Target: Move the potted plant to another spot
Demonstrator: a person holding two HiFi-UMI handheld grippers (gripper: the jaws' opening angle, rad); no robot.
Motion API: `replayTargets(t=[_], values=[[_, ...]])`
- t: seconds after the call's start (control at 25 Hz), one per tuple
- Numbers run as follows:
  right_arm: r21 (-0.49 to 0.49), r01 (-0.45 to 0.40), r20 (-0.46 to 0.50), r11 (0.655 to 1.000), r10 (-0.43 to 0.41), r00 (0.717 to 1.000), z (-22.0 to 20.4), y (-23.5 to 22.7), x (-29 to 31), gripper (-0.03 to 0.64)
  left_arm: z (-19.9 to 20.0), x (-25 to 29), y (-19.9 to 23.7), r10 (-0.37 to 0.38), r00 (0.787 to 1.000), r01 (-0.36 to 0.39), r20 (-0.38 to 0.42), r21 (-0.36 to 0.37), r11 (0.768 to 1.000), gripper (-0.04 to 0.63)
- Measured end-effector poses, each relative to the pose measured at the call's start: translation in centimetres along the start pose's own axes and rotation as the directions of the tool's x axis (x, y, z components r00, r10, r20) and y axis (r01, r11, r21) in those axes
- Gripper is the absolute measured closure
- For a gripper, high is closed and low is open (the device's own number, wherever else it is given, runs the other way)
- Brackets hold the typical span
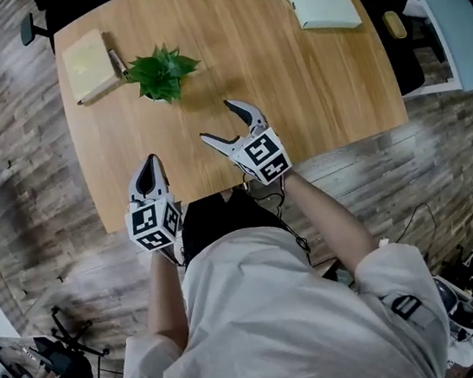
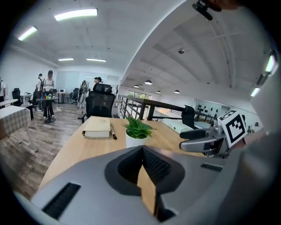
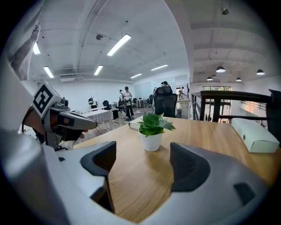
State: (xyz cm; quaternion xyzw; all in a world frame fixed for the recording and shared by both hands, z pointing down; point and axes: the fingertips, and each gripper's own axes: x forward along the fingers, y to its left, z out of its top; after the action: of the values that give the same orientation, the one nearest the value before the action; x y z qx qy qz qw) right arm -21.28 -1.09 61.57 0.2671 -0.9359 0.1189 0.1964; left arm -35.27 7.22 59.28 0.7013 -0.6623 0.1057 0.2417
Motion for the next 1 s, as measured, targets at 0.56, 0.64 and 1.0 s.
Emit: replayTargets(t=[0.56, 0.64, 1.0], values=[[-0.004, 0.018, -0.053, 1.0, -0.018, 0.998, -0.8, -0.9, 8.7, 0.204, -2.3, 5.0, 5.0, -0.059, 0.994, 0.055, -0.09, -0.049, 0.997, 0.583], [0.004, 0.019, -0.06, 1.0, -0.019, 0.998, -1.0, -0.9, 9.7, 0.196, -2.4, 5.6, 5.3, -0.071, 0.993, 0.067, -0.098, -0.046, 0.997, 0.583], [0.022, 0.059, -0.079, 0.998, -0.057, 0.995, -1.5, -1.6, 13.3, 0.175, -2.6, 7.6, 6.2, -0.123, 0.985, 0.119, -0.123, -0.042, 0.992, 0.583]])
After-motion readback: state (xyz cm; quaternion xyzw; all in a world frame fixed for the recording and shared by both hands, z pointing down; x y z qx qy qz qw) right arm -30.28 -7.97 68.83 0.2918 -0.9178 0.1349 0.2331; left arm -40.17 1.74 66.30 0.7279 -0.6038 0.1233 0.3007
